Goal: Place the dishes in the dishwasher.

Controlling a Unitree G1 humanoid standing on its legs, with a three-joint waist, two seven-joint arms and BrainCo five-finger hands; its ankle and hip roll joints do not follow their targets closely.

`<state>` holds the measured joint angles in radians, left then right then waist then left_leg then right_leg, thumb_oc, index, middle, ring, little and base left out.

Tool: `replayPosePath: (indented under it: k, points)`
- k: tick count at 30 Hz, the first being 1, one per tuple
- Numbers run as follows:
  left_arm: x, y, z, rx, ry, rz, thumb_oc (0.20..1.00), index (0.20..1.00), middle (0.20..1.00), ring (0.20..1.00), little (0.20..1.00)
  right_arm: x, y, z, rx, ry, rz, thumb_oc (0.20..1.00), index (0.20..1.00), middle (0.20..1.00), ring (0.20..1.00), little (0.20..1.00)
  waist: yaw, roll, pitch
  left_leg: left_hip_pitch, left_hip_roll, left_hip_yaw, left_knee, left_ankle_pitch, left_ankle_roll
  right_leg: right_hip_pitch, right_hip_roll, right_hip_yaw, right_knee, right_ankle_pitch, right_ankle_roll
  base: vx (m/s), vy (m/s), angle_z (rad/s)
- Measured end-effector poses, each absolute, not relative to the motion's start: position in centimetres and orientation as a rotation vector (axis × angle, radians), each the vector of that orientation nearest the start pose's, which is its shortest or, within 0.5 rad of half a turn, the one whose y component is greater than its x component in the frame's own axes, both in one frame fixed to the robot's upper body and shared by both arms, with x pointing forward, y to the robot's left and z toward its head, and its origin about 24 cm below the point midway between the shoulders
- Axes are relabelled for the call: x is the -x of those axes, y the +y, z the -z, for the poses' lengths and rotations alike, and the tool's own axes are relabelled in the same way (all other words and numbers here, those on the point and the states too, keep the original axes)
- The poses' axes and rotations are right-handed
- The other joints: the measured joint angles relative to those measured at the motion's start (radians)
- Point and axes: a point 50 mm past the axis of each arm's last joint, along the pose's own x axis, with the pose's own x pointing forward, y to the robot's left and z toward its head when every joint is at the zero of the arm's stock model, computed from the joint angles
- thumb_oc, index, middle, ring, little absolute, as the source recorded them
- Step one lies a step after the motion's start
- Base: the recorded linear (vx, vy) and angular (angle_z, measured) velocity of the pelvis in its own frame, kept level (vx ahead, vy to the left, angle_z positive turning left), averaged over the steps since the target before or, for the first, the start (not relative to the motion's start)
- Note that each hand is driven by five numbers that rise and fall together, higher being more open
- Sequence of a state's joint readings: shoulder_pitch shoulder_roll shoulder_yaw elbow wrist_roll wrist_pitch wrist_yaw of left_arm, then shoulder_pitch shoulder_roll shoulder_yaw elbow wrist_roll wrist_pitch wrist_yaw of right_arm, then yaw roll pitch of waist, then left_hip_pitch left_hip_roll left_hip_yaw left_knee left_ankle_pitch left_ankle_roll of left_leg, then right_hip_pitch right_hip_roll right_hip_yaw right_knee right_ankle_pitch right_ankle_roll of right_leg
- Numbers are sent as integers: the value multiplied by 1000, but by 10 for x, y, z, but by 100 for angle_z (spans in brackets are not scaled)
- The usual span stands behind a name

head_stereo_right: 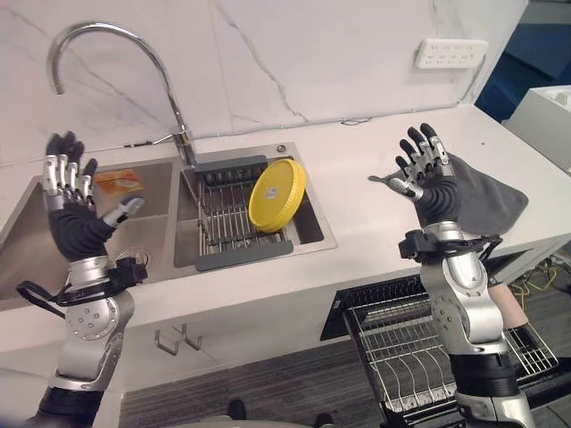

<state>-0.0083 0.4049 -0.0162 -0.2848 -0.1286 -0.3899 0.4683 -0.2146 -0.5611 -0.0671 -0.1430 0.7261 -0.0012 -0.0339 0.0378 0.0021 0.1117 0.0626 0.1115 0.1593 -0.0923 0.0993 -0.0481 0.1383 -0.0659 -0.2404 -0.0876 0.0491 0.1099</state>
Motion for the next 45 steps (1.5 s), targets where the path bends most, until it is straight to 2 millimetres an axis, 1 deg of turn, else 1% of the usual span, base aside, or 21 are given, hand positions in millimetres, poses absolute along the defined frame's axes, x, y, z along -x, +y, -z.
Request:
replayPosePath:
  k: [2,3,5,6,7,9,11,13,15,18,20,22,23,26,29,31,34,37,45]
  points:
    - [-229,210,-155,-114,-703,-294,1000,1000,1000,1000,1000,-285,-231,-162,-159,-316,-86,1000,1000,1000,1000,1000,-1,-2,-1,1,-2,-15,0,0,0,9,-3,-16,0,-1,-1,5,-18,20]
    - [-229,211,-155,-128,-699,-288,1000,1000,1000,1000,1000,-286,-231,-160,-157,-304,-100,1000,1000,1000,1000,1000,6,-3,-2,2,-2,-17,0,0,0,12,-5,-18,0,-1,-1,6,-12,8]
    - [-230,212,-154,-142,-693,-275,1000,1000,1000,1000,1000,-298,-230,-153,-155,-240,-113,1000,1000,1000,1000,1000,13,-9,-12,2,-4,-20,0,0,0,13,-7,-20,0,-1,-1,7,-14,5]
    - [-230,212,-154,-144,-692,-269,1000,1000,1000,1000,1000,-305,-228,-150,-154,-208,-125,1000,1000,1000,1000,1000,24,-15,-17,0,-6,-23,0,1,0,14,-8,-23,0,-1,-2,1,-18,12]
    - [-230,212,-154,-147,-692,-265,1000,1000,1000,1000,1000,-308,-227,-150,-153,-202,-130,1000,1000,1000,1000,1000,32,-17,-18,-2,-10,-31,0,2,2,15,-10,-31,0,-1,-2,8,-10,24]
    - [-232,212,-153,-155,-682,-259,1000,1000,1000,1000,1000,-324,-228,-155,-140,-174,-123,1000,1000,1000,1000,1000,38,-17,-19,-3,-17,-47,0,3,4,25,-12,-48,0,-2,-2,20,11,24]
    - [-233,215,-150,-172,-665,-259,1000,1000,1000,1000,1000,-330,-231,-166,-111,-181,-119,1000,1000,1000,1000,1000,61,-20,-19,-2,-21,-60,0,3,4,31,-15,-57,0,-4,-6,16,31,18]
    - [-233,216,-151,-185,-667,-252,1000,1000,1000,1000,1000,-331,-231,-167,-110,-175,-123,1000,1000,1000,1000,1000,70,-23,-21,-7,-25,-70,0,4,4,33,-17,-68,0,-5,-7,12,28,16]
    - [-233,216,-151,-189,-667,-250,1000,1000,1000,1000,1000,-334,-238,-164,-95,-140,-104,1000,1000,1000,1000,1000,75,-25,-21,-7,-27,-73,0,5,6,35,-19,-73,0,-5,-7,9,16,7]
    - [-234,217,-151,-193,-660,-243,1000,1000,1000,1000,1000,-340,-246,-160,-121,-97,-81,1000,1000,1000,1000,1000,80,-27,-21,-7,-27,-76,0,6,7,36,-18,-75,0,-5,-7,0,0,0]
    - [-234,217,-151,-198,-660,-235,1000,1000,1000,1000,1000,-343,-251,-155,-142,-61,-64,1000,1000,1000,1000,1000,81,-27,-21,-7,-27,-78,0,7,7,37,-18,-77,0,-5,-7,4,4,3]
    - [-234,217,-151,-203,-661,-229,1000,1000,1000,1000,1000,-345,-259,-143,-169,1,-32,1000,1000,1000,1000,1000,84,-27,-21,-7,-27,-84,0,8,7,39,-18,-83,0,-5,-7,21,11,9]
    - [-235,218,-151,-207,-659,-227,1000,1000,1000,1000,1000,-348,-261,-133,-186,48,-14,1000,1000,1000,1000,1000,85,-27,-21,-5,-28,-89,0,9,7,45,-19,-90,0,-7,-7,33,13,14]
    - [-235,219,-152,-221,-661,-223,1000,1000,1000,1000,1000,-349,-262,-129,-189,77,-11,1000,1000,1000,1000,1000,90,-27,-21,-6,-29,-95,0,9,7,49,-22,-98,-5,-11,-5,31,9,9]
    - [-235,219,-152,-225,-660,-221,1000,1000,1000,1000,1000,-350,-269,-119,-266,121,0,1000,1000,1000,1000,1000,95,-26,-20,-6,-34,-98,0,9,7,51,-26,-100,-5,-12,-5,34,4,2]
    - [-238,221,-150,-229,-650,-223,1000,1000,1000,1000,1000,-349,-270,-112,-320,161,-2,1000,1000,1000,1000,1000,96,-26,-20,-5,-36,-99,0,9,7,52,-27,-101,-5,-12,-4,38,-4,2]
    - [-240,220,-149,-230,-644,-219,1000,1000,1000,1000,1000,-349,-266,-108,-398,184,-42,1000,1000,1000,1000,1000,98,-25,-20,1,-38,-101,0,9,7,58,-27,-103,-6,-13,-3,11,0,1]
    - [-240,220,-149,-233,-646,-217,1000,1000,1000,1000,1000,-348,-270,-100,-448,216,-24,1000,1000,1000,1000,1000,112,-25,-19,8,-40,-107,0,8,8,68,-29,-108,-6,-16,-3,15,-8,5]
    - [-240,221,-150,-245,-647,-214,1000,1000,1000,1000,1000,-349,-271,-98,-474,246,-23,1000,1000,1000,1000,1000,115,-25,-19,9,-42,-119,0,8,9,75,-30,-122,-6,-18,-4,11,-5,4]
